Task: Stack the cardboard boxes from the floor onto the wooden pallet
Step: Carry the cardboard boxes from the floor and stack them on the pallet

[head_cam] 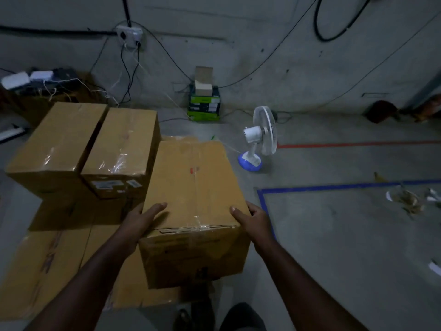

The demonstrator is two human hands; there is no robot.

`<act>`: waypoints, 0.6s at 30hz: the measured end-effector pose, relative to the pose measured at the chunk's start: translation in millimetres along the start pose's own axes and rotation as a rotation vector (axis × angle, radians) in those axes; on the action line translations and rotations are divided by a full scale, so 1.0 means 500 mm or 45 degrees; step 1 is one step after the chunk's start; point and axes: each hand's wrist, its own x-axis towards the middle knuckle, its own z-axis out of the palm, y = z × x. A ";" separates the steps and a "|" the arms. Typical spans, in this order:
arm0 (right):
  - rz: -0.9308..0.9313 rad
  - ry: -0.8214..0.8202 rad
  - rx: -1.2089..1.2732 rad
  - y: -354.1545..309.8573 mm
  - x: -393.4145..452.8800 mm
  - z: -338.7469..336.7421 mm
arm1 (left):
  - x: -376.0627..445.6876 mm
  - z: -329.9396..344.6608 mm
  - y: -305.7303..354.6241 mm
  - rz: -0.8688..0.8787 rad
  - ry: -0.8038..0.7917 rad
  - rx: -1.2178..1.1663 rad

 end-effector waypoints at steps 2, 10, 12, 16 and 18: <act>0.003 -0.018 0.006 -0.025 0.056 0.005 | 0.041 -0.004 0.034 -0.014 -0.034 0.002; 0.016 -0.223 0.073 -0.090 0.360 0.065 | 0.302 0.002 0.121 0.015 0.025 0.098; 0.086 -0.319 0.088 -0.094 0.453 0.082 | 0.380 0.007 0.135 -0.015 0.048 0.090; 0.215 -0.425 0.117 -0.100 0.631 0.121 | 0.547 0.015 0.174 -0.070 0.089 0.167; 0.249 -0.444 0.116 -0.094 0.708 0.148 | 0.637 0.009 0.177 -0.094 0.098 0.184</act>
